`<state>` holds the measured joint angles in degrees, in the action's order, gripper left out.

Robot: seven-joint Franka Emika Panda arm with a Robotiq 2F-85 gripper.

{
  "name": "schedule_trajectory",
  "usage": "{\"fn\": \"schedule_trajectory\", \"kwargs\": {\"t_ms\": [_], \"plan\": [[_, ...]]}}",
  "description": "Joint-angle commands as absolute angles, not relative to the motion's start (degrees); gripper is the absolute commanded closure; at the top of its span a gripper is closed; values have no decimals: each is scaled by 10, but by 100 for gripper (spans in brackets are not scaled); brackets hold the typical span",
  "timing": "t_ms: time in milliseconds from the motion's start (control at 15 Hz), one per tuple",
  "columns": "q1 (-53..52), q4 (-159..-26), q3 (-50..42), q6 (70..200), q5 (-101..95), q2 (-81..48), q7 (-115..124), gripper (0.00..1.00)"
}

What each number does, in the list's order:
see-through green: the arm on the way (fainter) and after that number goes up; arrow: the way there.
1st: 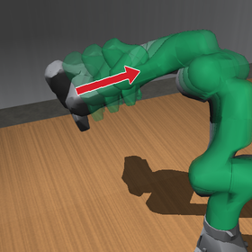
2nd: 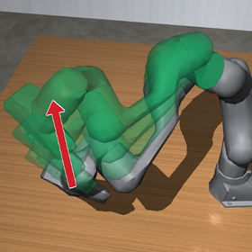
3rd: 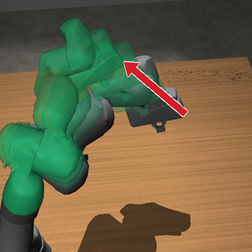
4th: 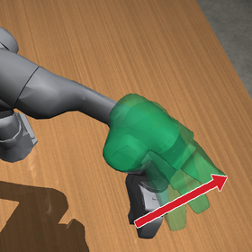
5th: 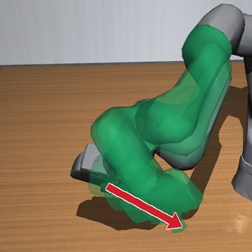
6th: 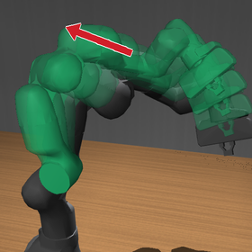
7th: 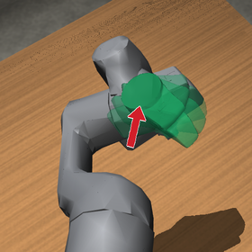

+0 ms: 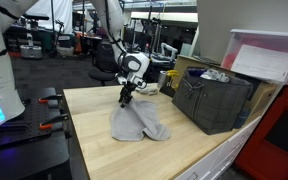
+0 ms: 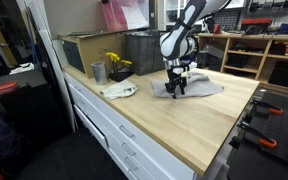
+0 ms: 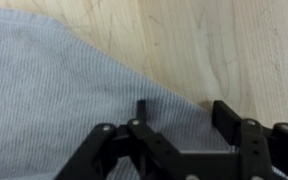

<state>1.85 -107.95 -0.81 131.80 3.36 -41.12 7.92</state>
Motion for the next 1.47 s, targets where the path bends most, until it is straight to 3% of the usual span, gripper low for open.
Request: {"fn": "schedule_trajectory", "kwargs": {"t_ms": [0,333,400,1200,1267,1400], "plan": [[32,-1050,-1,1276,59,-423,60,62],[38,-1059,4,1237,77,-400,50,99],[40,-1063,6,1228,81,-394,43,100],[48,-1112,28,1049,113,-267,-84,99],[47,-1111,26,1035,112,-260,-89,72],[45,-1112,19,1022,110,-245,-88,64]]}}
